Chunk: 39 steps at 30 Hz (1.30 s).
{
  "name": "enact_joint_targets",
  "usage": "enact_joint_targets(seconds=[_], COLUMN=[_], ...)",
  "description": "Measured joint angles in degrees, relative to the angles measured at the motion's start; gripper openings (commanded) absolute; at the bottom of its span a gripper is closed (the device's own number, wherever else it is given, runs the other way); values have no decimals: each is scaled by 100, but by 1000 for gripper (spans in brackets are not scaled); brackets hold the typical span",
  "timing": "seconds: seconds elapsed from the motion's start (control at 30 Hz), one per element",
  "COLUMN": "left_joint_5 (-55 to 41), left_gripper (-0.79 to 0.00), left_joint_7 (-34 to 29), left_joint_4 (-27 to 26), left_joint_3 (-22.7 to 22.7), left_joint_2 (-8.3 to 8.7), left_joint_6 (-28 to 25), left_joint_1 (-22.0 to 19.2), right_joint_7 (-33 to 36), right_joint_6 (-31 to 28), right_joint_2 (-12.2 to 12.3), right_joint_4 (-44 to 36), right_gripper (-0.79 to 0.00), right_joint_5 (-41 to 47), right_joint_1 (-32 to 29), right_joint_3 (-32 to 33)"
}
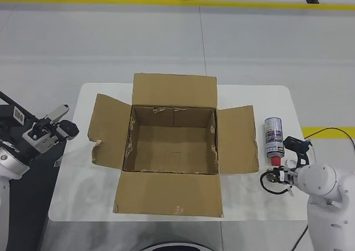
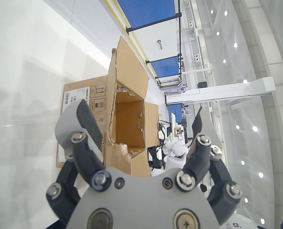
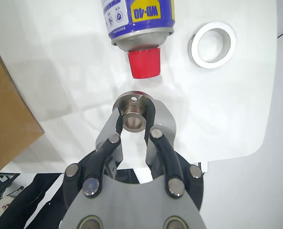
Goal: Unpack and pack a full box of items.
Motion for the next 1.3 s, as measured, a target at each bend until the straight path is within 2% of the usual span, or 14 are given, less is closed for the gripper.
enact_joint_targets(seconds=[0.5,0.57,0.6,0.67,0.73,0.8,0.83,0.9,0.93,1.1,1.3], left_joint_5=[0,0,0,0,0,0,0,0,0,0,0], left_gripper=[0,0,0,0,0,0,0,0,0,0,0], left_joint_7=[0,0,0,0,0,0,0,0,0,0,0], left_joint_4=[0,0,0,0,0,0,0,0,0,0,0], left_joint_3=[0,0,0,0,0,0,0,0,0,0,0], left_joint_2=[0,0,0,0,0,0,0,0,0,0,0], left_joint_6=[0,0,0,0,0,0,0,0,0,0,0], left_joint_1=[0,0,0,0,0,0,0,0,0,0,0], right_joint_7=[-18,-19,-24,-35,-45,-53,-64,-77,-84,-121,-522], right_joint_6=[19,19,24,35,45,53,64,77,84,121,157], right_joint_2=[34,28,24,20,16,12,10,9,9,8,5], right_joint_4=[513,540,551,569,588,584,555,479,405,-134,-1387], right_gripper=[-785,-757,-711,-520,-480,-363,-191,-37,0,0,0], right_joint_5=[69,76,81,84,87,97,105,114,125,268,928], right_joint_1=[142,154,159,166,175,175,168,145,126,-8,-272], right_joint_3=[-113,-121,-130,-142,-146,-149,-144,-115,-88,36,392])
